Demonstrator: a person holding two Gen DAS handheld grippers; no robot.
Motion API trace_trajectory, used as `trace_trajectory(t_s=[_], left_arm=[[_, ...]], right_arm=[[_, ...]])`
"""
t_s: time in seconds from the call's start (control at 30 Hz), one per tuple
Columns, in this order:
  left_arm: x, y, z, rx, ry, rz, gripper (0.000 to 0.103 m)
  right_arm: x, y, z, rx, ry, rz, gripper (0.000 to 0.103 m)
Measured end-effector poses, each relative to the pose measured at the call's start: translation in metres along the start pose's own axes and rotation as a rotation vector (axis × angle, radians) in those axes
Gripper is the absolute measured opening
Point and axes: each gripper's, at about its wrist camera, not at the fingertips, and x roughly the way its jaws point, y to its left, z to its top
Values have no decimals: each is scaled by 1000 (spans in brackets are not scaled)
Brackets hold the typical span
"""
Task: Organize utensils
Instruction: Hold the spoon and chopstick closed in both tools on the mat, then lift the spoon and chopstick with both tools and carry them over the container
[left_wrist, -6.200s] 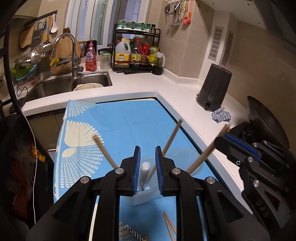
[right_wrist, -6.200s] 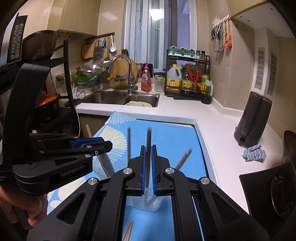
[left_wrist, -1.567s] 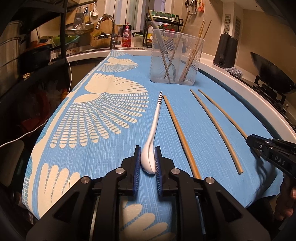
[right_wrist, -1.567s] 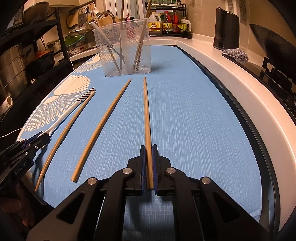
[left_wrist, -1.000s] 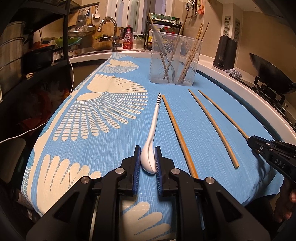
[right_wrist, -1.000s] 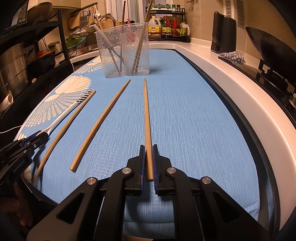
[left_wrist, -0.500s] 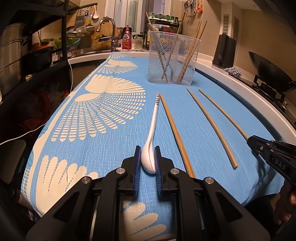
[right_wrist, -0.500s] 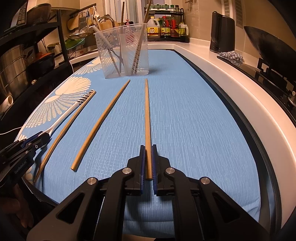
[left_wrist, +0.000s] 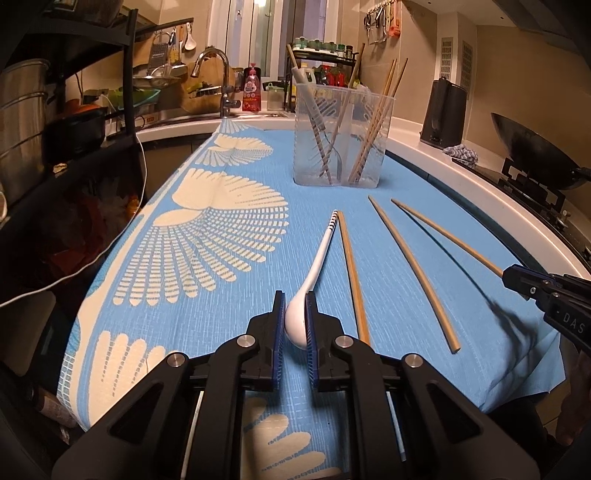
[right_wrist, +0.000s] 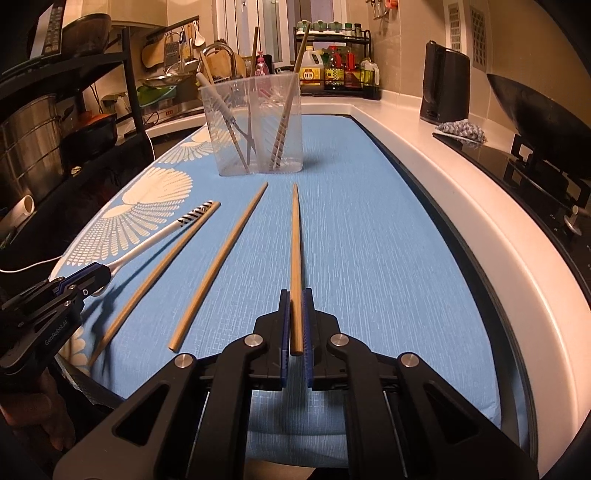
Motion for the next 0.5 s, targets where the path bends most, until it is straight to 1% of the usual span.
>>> trace_trajectory(t_s=[0.3,0.5], left_arm=[[-19,0,15,7,-61,8,11],[-33,-2,31,22,-123,17,11]], right_arm=[[-28,-1,22,-6,-70,4,6],[-44,0,43,-24,-126,13,6]])
